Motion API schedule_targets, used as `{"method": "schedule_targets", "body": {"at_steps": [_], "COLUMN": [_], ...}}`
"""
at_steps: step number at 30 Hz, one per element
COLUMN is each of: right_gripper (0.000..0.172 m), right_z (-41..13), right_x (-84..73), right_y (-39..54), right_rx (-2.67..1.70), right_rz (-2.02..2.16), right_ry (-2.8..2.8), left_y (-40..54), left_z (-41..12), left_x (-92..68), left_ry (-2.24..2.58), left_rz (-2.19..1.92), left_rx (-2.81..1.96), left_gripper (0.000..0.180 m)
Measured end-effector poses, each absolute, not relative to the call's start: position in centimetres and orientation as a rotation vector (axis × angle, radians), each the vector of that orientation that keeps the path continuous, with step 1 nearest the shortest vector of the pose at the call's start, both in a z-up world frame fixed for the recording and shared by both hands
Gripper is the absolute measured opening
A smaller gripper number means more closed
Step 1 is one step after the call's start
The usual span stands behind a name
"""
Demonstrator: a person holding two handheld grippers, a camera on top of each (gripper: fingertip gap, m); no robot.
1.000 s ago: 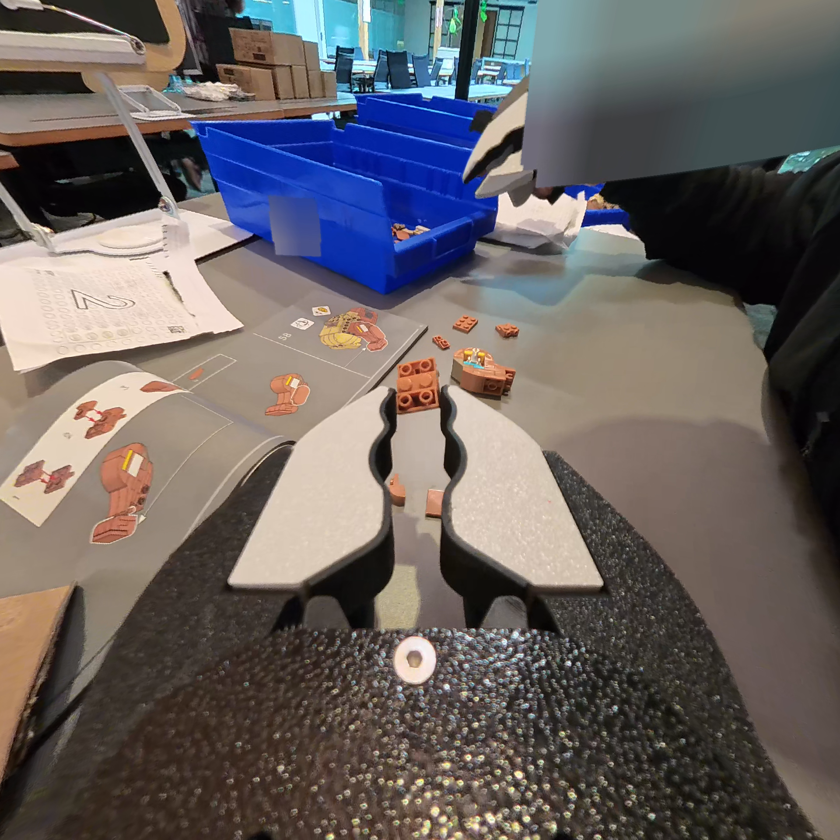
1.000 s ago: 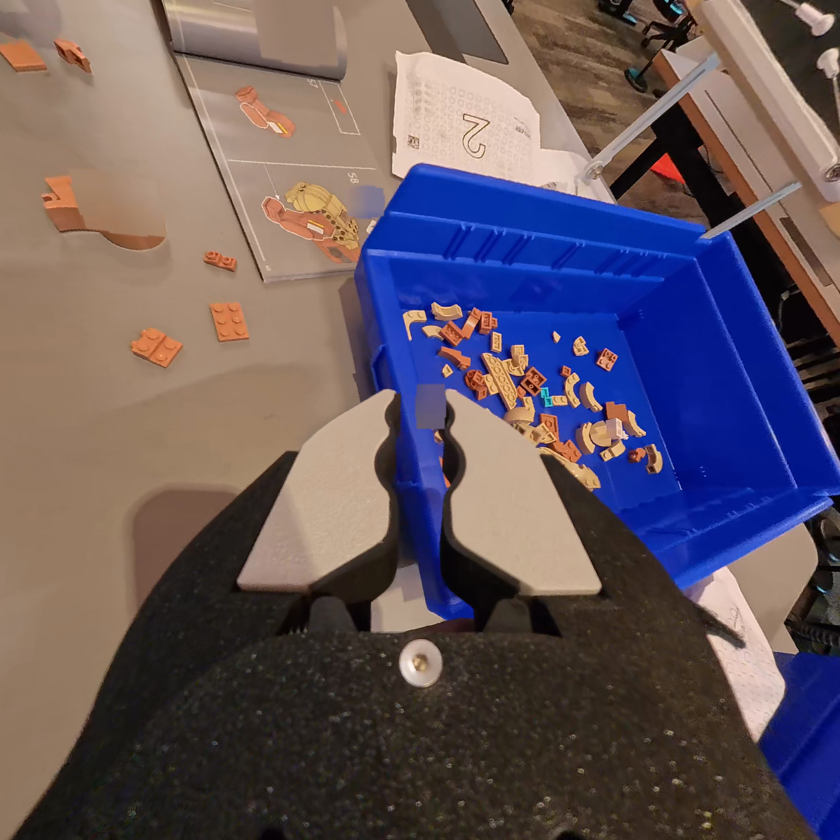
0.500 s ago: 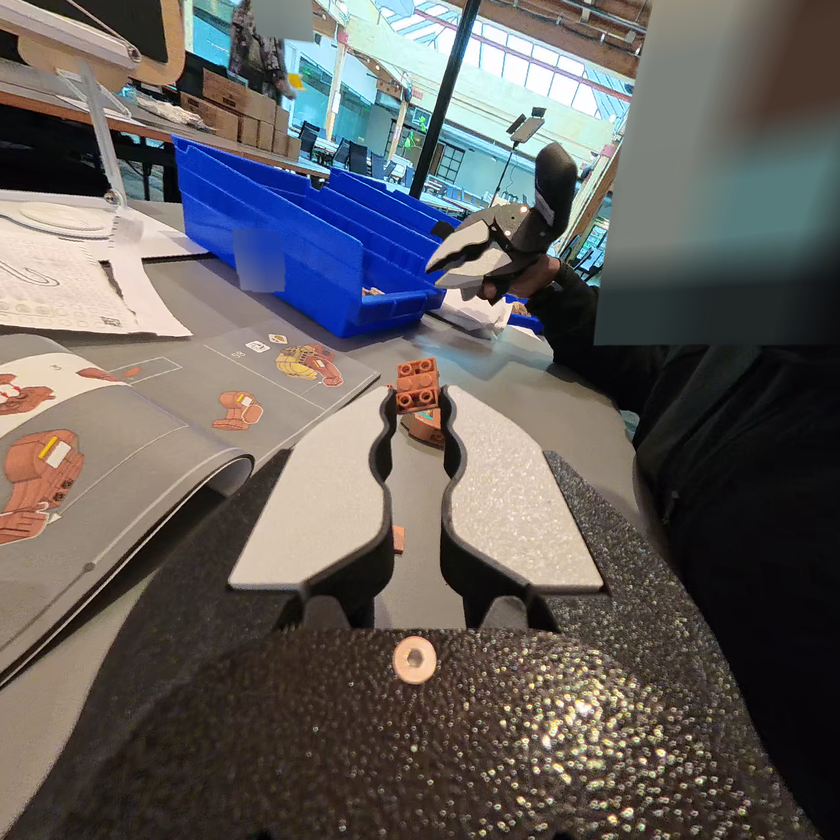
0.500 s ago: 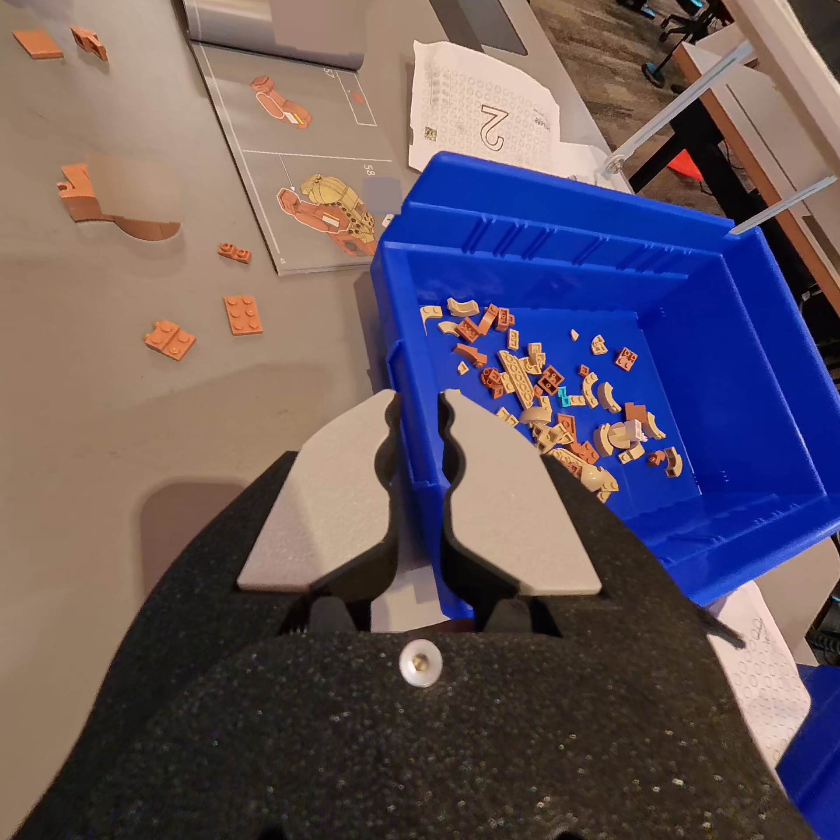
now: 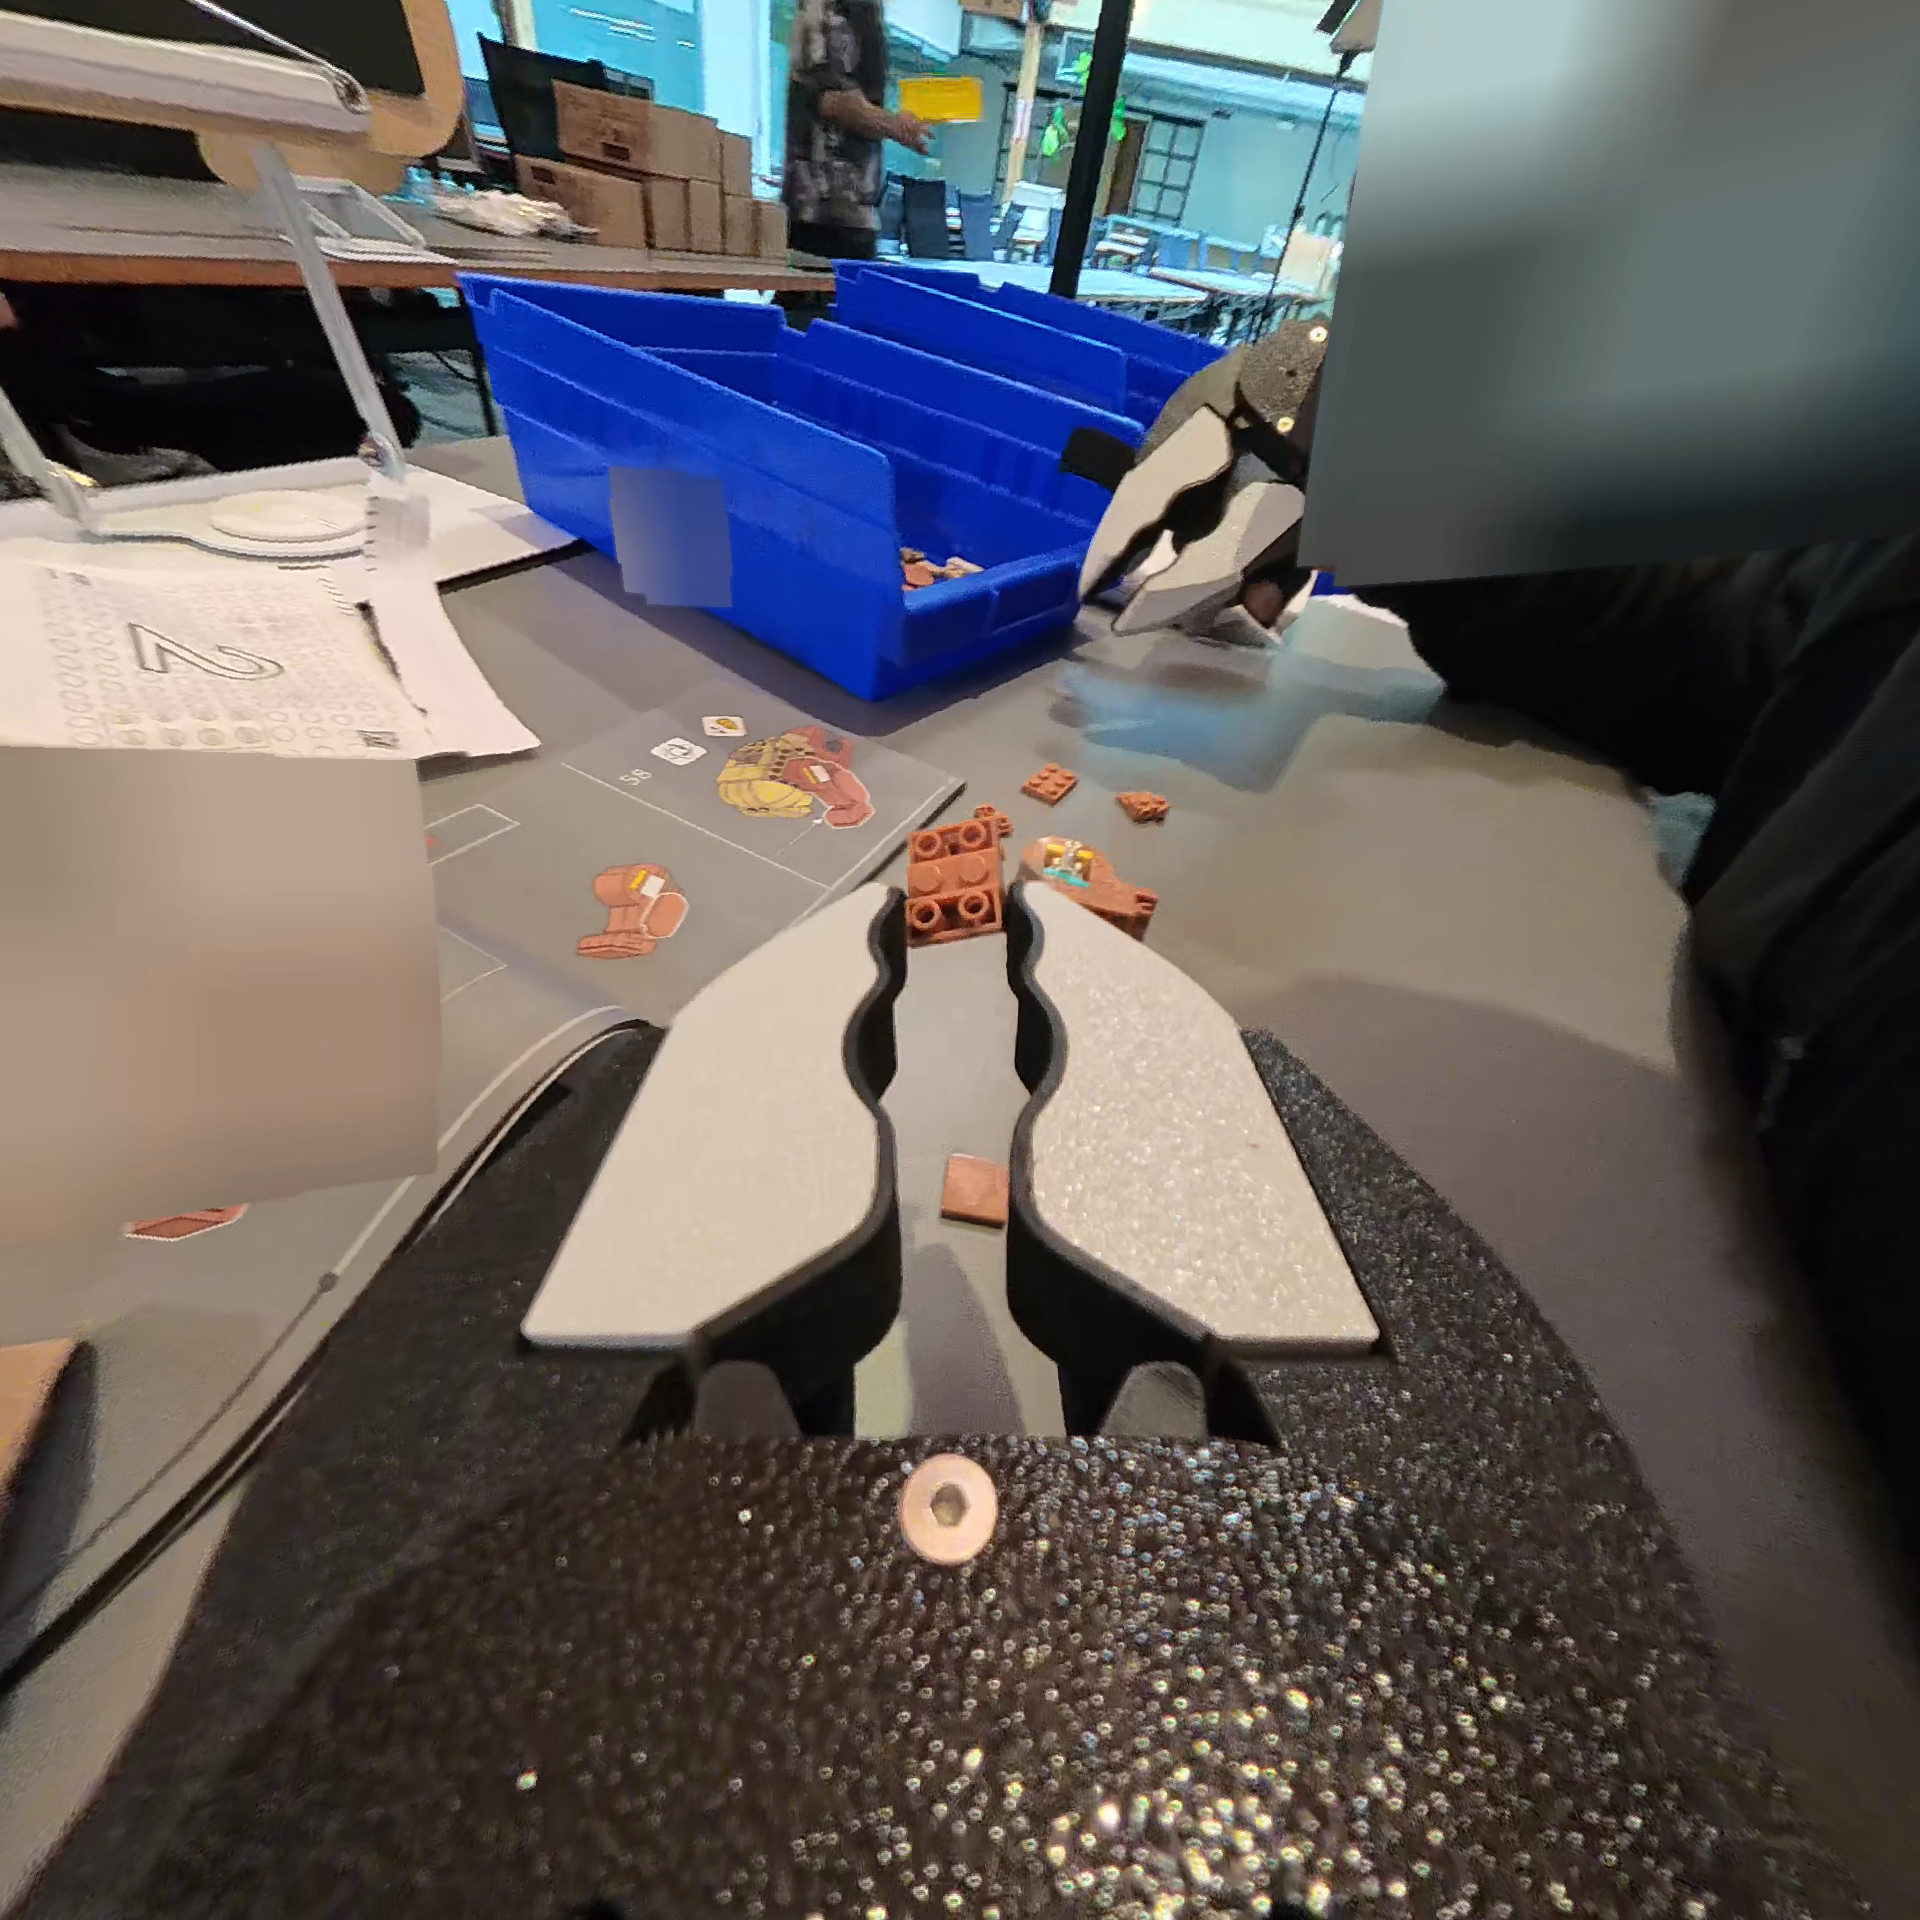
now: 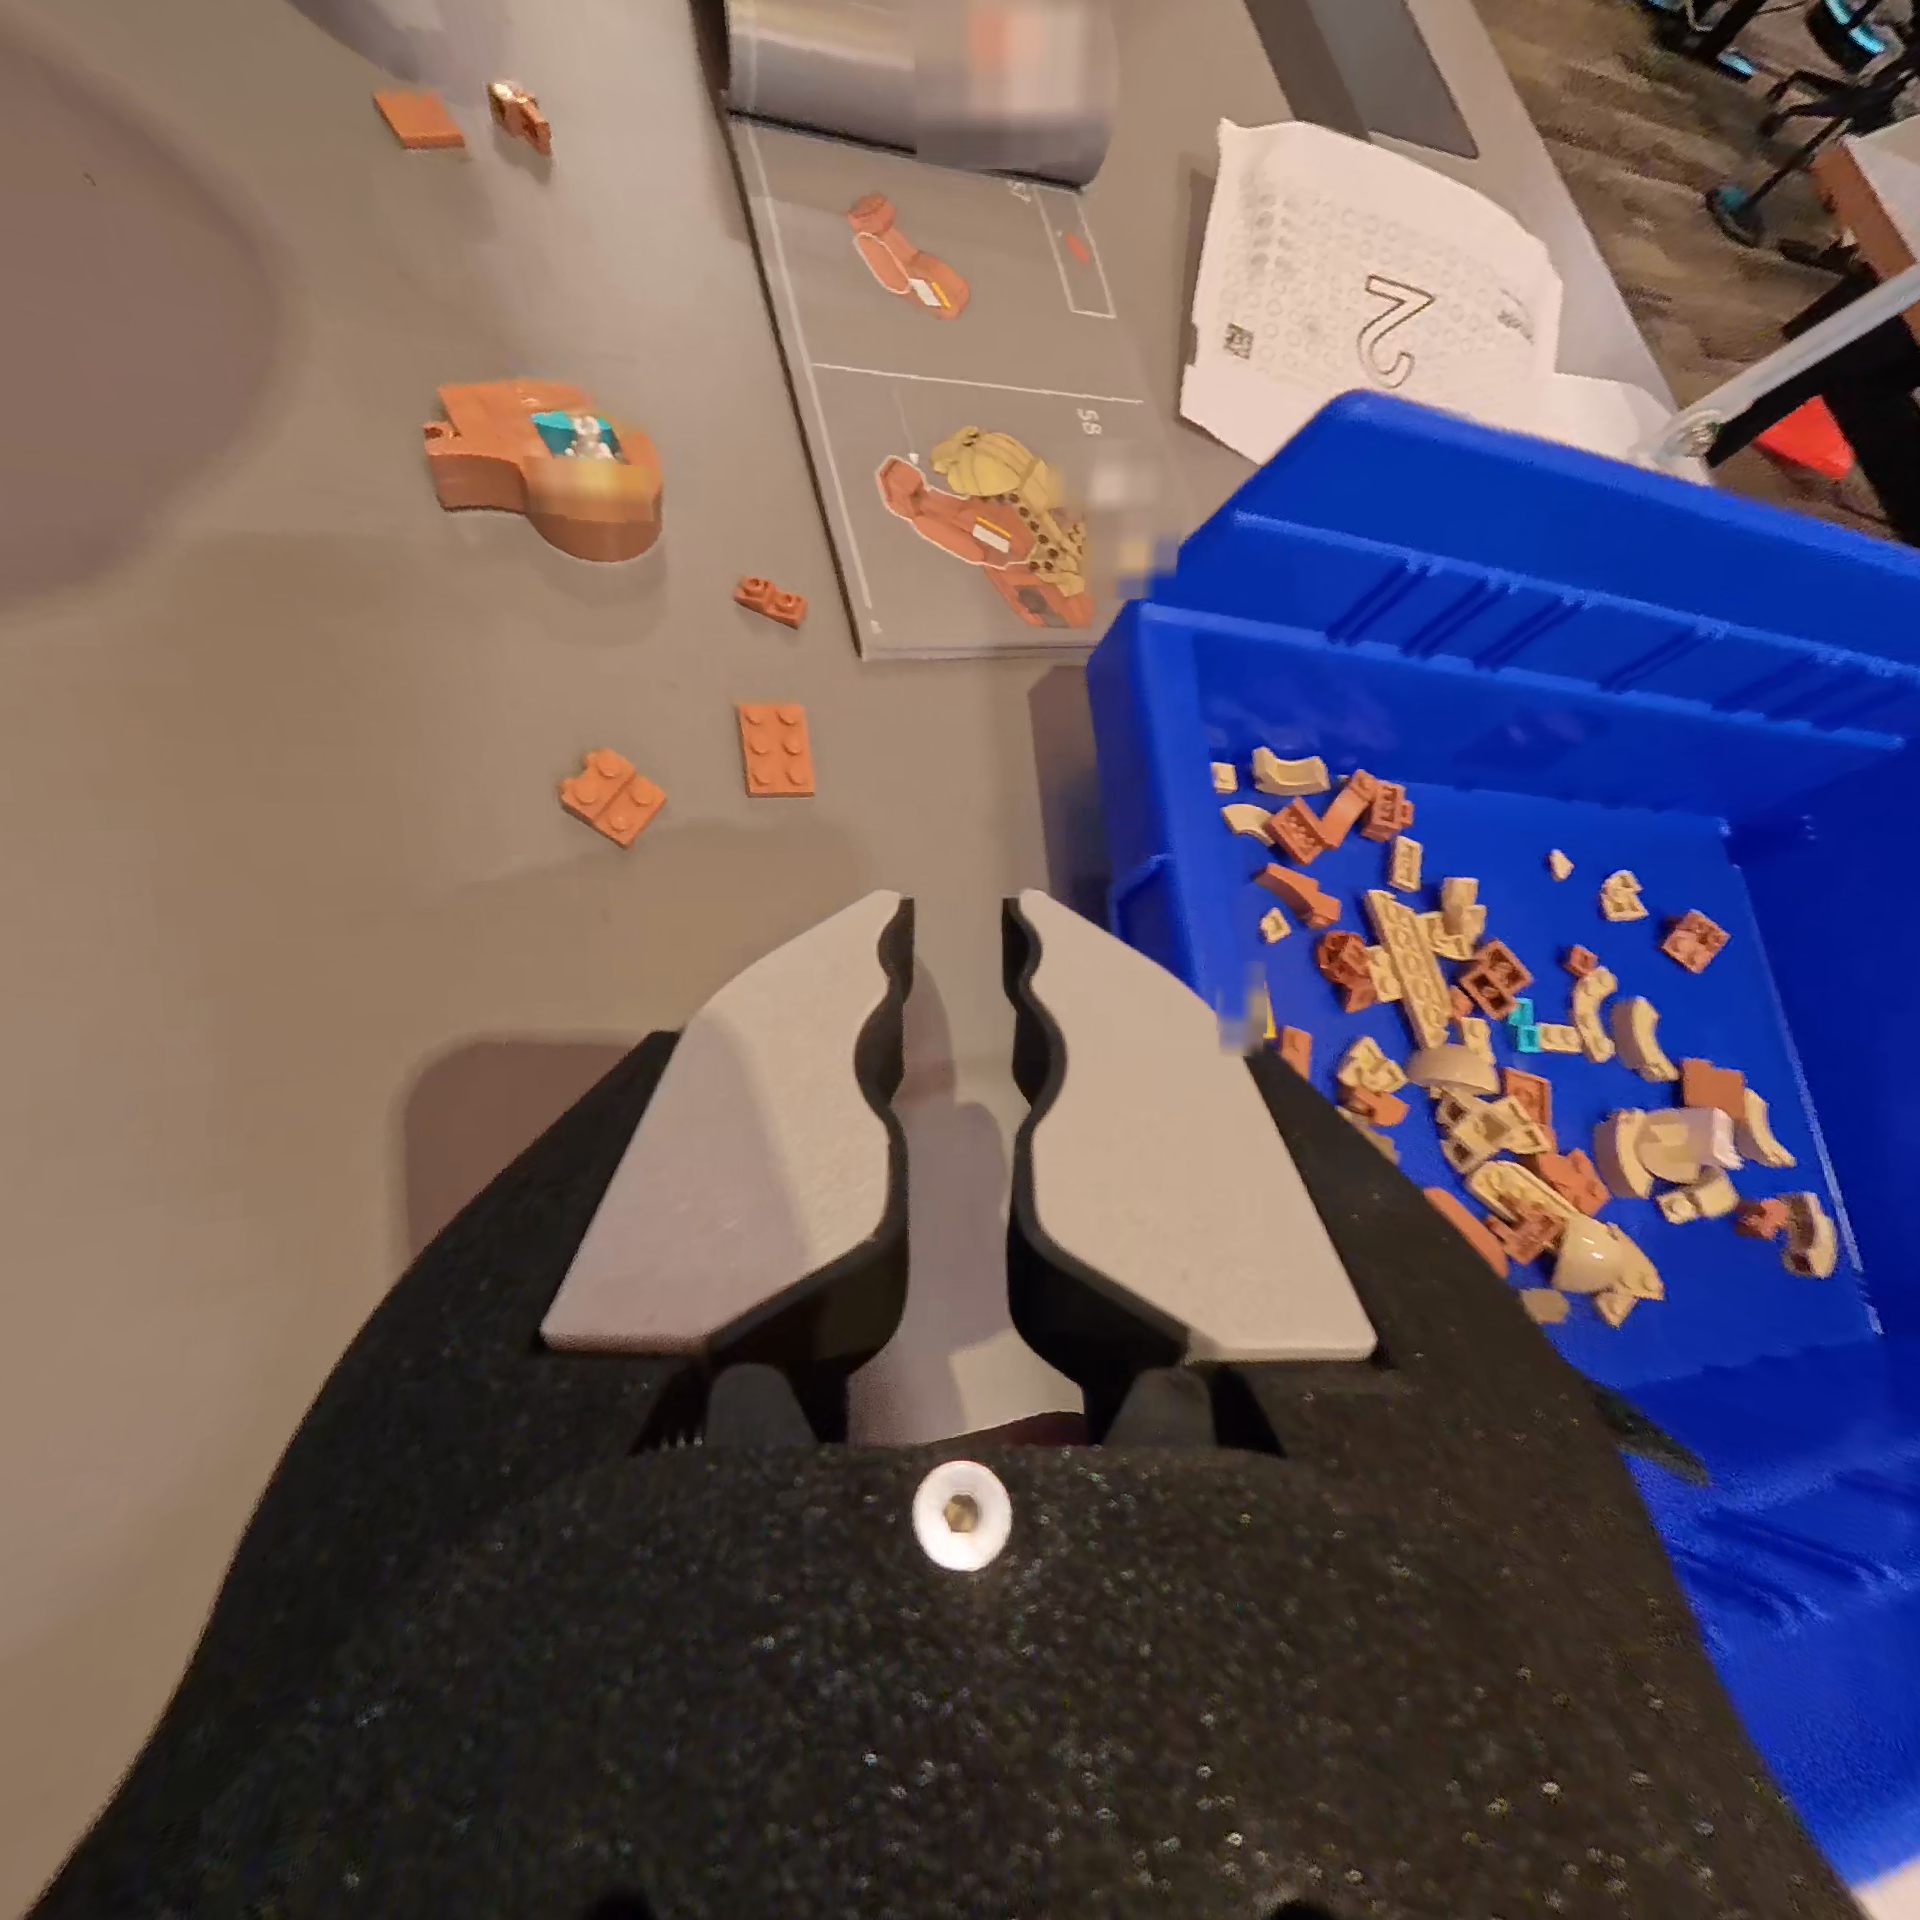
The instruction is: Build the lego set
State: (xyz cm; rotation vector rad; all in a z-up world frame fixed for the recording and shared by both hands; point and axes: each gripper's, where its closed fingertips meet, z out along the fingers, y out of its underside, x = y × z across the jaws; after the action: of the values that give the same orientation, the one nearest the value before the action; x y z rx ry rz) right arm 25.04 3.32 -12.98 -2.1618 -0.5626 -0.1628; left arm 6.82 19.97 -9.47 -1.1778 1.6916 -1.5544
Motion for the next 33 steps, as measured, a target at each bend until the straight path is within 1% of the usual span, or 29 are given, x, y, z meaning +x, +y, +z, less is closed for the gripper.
{"method": "schedule_targets", "body": {"at_steps": [11,24,33], "right_gripper": [0.016,0.017,0.017], "right_z": [-15.8,-15.1,-15.4], "right_x": [21.9,22.2,22.6], "right_y": [4.6,4.3,4.3], "right_rx": [-2.125,-2.081,-2.12], "right_rz": [-0.034,-0.032,-0.03], "right_ry": [-0.544,-0.487,-0.439], "left_y": [20.8,21.0,19.6], "left_z": [-9.8,-10.7,-11.6], "left_x": [8.1,9.0,8.8], "left_ry": [1.682,1.704,1.822], "left_rz": [-1.348,-1.206,-1.182], "left_rx": [-1.096,-1.098,-1.045], "left_gripper": [0.017,0.017,0.017]}}
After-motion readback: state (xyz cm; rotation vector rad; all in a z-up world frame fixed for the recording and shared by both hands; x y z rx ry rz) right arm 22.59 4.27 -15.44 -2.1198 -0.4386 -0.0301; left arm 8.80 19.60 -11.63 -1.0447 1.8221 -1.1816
